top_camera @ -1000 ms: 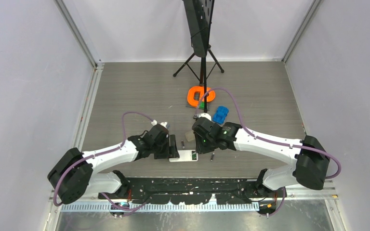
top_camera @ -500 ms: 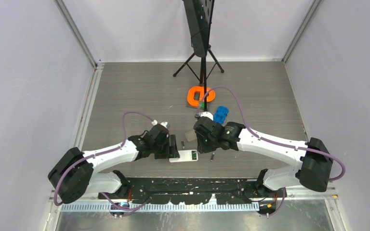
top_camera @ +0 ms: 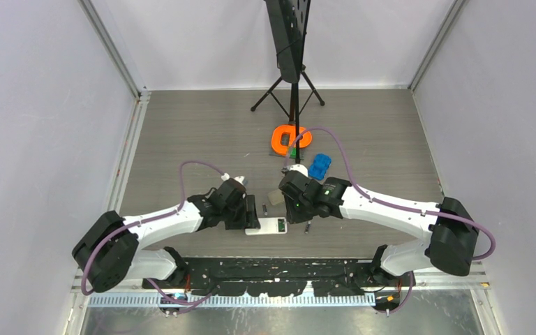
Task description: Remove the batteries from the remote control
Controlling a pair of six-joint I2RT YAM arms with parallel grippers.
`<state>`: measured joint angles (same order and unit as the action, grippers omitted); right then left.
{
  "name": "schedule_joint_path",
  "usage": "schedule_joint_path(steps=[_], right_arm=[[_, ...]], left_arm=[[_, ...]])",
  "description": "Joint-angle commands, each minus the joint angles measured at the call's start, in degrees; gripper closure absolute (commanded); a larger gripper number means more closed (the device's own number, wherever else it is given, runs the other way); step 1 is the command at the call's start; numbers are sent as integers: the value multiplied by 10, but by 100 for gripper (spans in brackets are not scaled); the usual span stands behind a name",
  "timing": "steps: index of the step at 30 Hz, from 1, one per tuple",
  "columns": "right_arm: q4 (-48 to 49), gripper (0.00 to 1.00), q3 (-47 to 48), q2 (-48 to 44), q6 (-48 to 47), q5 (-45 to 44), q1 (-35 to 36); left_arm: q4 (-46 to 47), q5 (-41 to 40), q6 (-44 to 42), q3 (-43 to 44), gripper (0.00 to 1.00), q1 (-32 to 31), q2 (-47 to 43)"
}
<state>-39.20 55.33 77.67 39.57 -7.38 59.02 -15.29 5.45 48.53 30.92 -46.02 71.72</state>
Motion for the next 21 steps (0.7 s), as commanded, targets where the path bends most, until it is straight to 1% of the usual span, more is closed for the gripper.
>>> schedule_joint_path(steps=[1, 11, 16, 21], right_arm=[[28, 100, -4, 18, 8, 1, 3], [34, 100, 7, 23, 7, 3, 3], [16, 100, 20, 43, 10, -36, 16], [20, 100, 29, 48, 19, -42, 36]], left_arm=[[-10, -2, -20, 7, 45, -3, 24], [-4, 1, -18, 4, 53, -9, 29], [-4, 7, -18, 11, 55, -10, 30], [3, 3, -10, 6, 56, -10, 25]])
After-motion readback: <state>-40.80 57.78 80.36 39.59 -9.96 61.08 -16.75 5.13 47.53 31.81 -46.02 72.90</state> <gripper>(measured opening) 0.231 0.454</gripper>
